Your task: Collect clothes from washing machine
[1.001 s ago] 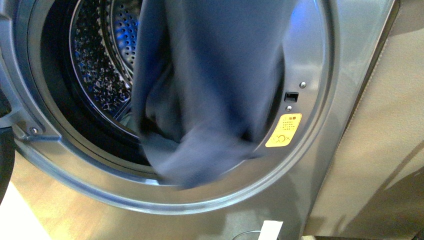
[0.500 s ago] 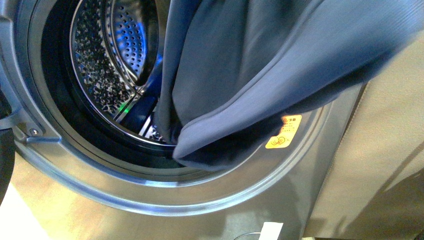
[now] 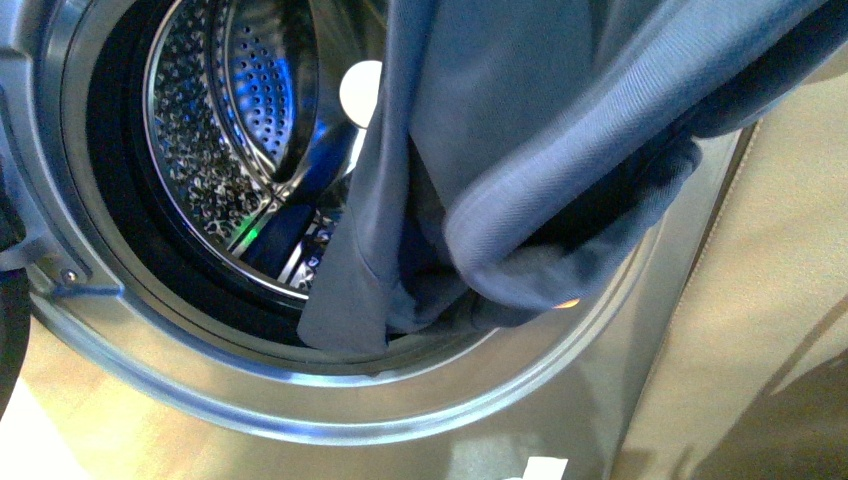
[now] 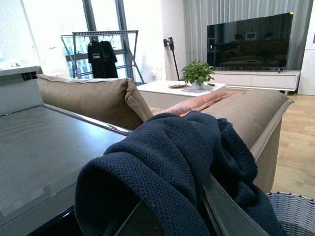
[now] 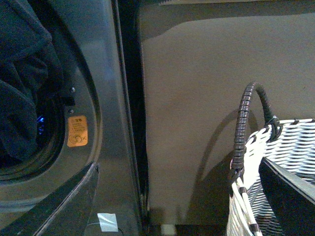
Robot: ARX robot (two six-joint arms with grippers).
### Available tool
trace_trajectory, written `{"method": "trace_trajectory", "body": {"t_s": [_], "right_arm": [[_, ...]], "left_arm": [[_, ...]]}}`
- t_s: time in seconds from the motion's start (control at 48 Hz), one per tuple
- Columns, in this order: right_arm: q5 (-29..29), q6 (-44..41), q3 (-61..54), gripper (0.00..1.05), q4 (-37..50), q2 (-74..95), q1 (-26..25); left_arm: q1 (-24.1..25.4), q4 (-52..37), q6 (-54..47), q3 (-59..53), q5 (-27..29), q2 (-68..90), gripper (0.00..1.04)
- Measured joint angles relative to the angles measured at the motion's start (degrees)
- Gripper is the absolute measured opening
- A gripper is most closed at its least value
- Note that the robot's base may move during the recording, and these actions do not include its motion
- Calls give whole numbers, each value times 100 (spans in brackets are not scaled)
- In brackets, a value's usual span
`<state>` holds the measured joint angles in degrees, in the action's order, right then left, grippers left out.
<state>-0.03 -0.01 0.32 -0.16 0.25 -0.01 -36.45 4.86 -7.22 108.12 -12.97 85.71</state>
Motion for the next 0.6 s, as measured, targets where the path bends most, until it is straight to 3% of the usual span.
{"method": "trace_trajectory", "body": {"t_s": [0.5, 0.521, 0.563, 0.605], "right_arm": [[-11, 4, 0, 97, 0, 0, -2], [-245, 96, -7, 97, 74, 33, -79], [-1784, 595, -7, 97, 774, 367, -621], [-2723, 944, -2, 97, 1248, 656, -999]], "left_arm": [[0, 0, 15, 0, 2, 0, 8], [0, 0, 15, 0, 2, 0, 8], [0, 0, 15, 0, 2, 0, 8], [0, 0, 15, 2, 2, 0, 8]]}}
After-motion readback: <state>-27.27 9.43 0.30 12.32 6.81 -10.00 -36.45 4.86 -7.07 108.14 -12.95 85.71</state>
